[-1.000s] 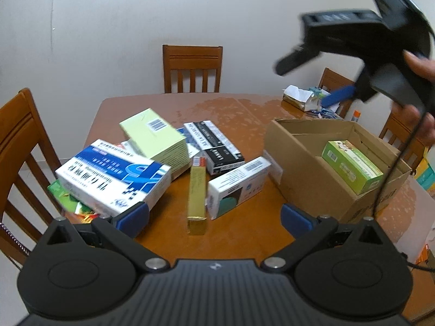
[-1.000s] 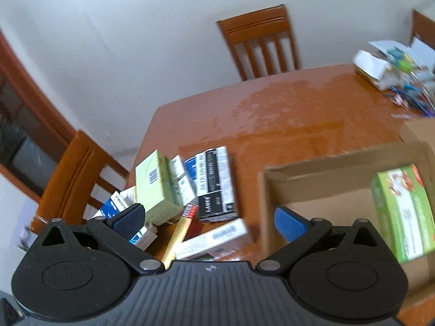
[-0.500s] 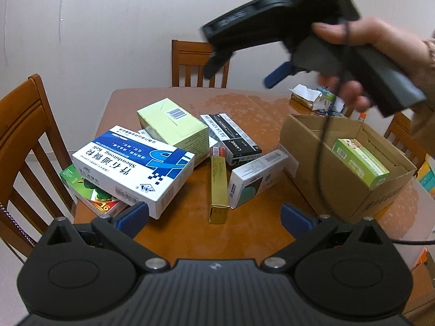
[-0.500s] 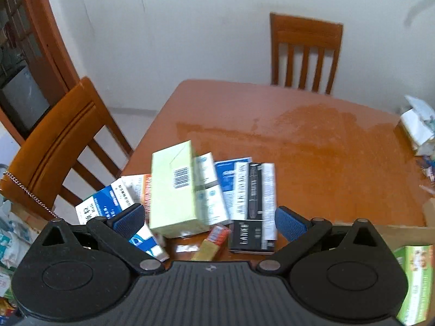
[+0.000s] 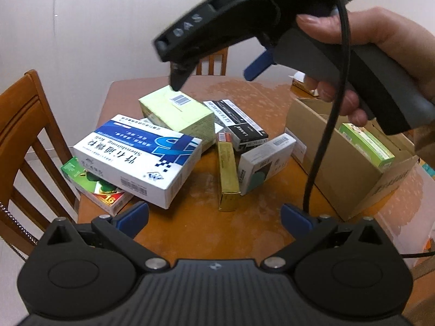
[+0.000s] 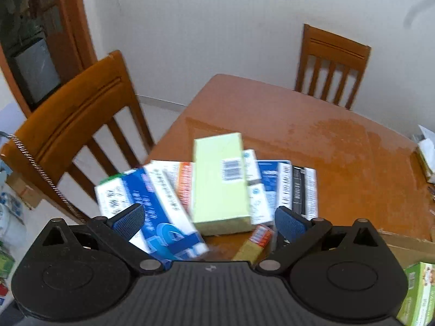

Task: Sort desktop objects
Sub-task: 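Grasp the pale yellow-green barcode box with the right gripper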

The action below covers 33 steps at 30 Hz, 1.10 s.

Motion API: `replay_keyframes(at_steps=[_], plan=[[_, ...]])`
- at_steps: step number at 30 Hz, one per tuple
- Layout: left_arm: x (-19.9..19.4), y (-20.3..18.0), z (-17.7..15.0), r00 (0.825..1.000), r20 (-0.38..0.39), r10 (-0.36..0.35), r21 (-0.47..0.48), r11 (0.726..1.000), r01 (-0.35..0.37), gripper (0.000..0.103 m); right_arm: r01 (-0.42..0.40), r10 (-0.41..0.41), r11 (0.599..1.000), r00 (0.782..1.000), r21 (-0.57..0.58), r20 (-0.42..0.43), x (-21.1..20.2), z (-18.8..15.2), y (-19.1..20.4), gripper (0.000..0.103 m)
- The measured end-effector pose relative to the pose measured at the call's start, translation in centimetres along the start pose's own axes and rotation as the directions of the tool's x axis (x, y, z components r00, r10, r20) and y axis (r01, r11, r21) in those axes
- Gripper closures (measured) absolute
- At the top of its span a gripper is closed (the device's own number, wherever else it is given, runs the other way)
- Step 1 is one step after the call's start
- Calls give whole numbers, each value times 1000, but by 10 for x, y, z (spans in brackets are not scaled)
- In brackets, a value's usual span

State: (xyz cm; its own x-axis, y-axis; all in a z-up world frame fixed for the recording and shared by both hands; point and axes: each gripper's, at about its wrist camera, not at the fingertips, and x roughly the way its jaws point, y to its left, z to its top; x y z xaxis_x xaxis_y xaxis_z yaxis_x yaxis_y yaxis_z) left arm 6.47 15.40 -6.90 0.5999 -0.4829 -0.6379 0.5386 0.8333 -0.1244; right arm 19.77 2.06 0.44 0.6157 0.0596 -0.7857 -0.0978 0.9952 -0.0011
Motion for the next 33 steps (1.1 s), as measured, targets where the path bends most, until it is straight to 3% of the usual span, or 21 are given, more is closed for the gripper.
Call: replay_keyframes(at_steps=[8,13,22,24,29,33], plan=[[7,-8,-1,999,15,-36,-6,999,36,0,10,-10,1000,1000,16,-12,14,14,-36,0],[9,-6,-2,999,28,-38,-29,999,39,0,-24,21,997,999,-72,-39,49,35,-16,7],[9,9,0,998,53,-17,-78,997,21,0,44,-68,978,991,-203,-115,115,38,22,10],[11,12,0,998,53,-16,-77,997,20,0,43,-76,975,986,-216,-147,125,36,24,27],[13,16,3,998,60,-17,-75,997,21,0,34,-70,979,982,-201,-175,130,36,21,28],[14,18,5,998,64,-18,-77,997,23,0,-22,3,995,979,-93,-203,126,42,-1,29]])
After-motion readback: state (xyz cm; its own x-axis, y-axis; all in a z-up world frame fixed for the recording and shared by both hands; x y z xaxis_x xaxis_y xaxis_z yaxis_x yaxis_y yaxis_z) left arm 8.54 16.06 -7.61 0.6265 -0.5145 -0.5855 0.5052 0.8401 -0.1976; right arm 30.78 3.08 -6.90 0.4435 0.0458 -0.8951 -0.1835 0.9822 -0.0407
